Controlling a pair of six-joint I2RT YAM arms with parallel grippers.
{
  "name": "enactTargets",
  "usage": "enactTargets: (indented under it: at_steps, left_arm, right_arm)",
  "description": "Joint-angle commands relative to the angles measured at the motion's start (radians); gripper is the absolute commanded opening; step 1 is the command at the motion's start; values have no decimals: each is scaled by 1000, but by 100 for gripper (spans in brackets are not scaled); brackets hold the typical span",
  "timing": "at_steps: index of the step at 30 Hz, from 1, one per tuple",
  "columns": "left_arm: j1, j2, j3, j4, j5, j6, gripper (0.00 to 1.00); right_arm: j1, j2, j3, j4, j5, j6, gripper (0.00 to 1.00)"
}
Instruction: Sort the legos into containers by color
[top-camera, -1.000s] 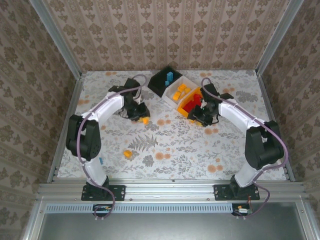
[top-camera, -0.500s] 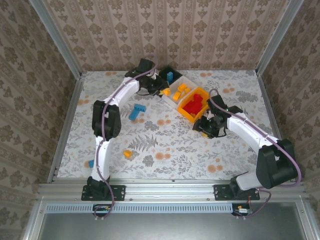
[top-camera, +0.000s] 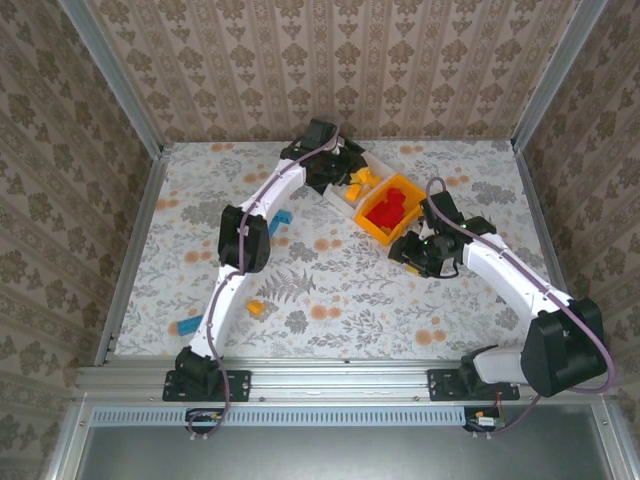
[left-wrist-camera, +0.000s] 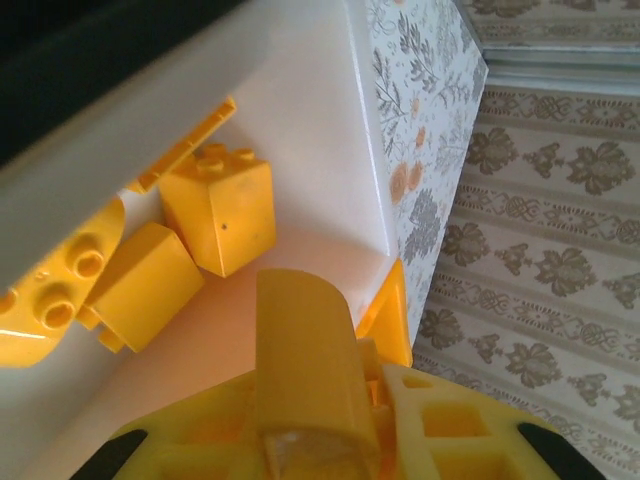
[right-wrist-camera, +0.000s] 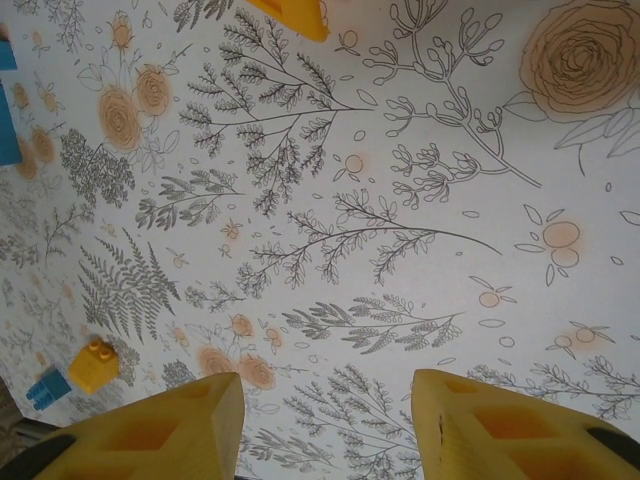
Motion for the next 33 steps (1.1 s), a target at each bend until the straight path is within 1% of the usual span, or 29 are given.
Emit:
enactTargets:
  at_steps: [1,4,6,9,12,17,21,29,33]
  left_arm:
    - [9,30,42,42,19,-71,25]
    - [9,43,46,46,19,-79,26]
    - [9,45,46,37,15,-79,31]
    - [9,48,46,39,9,-82,32]
    - [10,51,47,41,6,-87,37]
    - [13,53,47,37,3,-86,39]
    - [15,53,50,33,0,-82,42]
    - [22,26,52,10,-8,-51,44]
    - [30,-11,51,-46,-11,20,44]
  right_arm:
    - [1,-30,14,-54,36,-20,49]
    - [-3,-31,21,-67,43,-31,50]
    - [-4,-29,23,-71,46,-35,51]
    - [-6,-31,21,-75,49,-40,51]
    - [-10,-29,19,-73,51,-41,52]
    - [-11,-20,20,-72,46,-46,53]
    - [-11,-17,20,-70,43,-48,53]
    - [-11,-20,14,-61,37,-42,53]
    - [-12,-17,9,-47,23,-34,53]
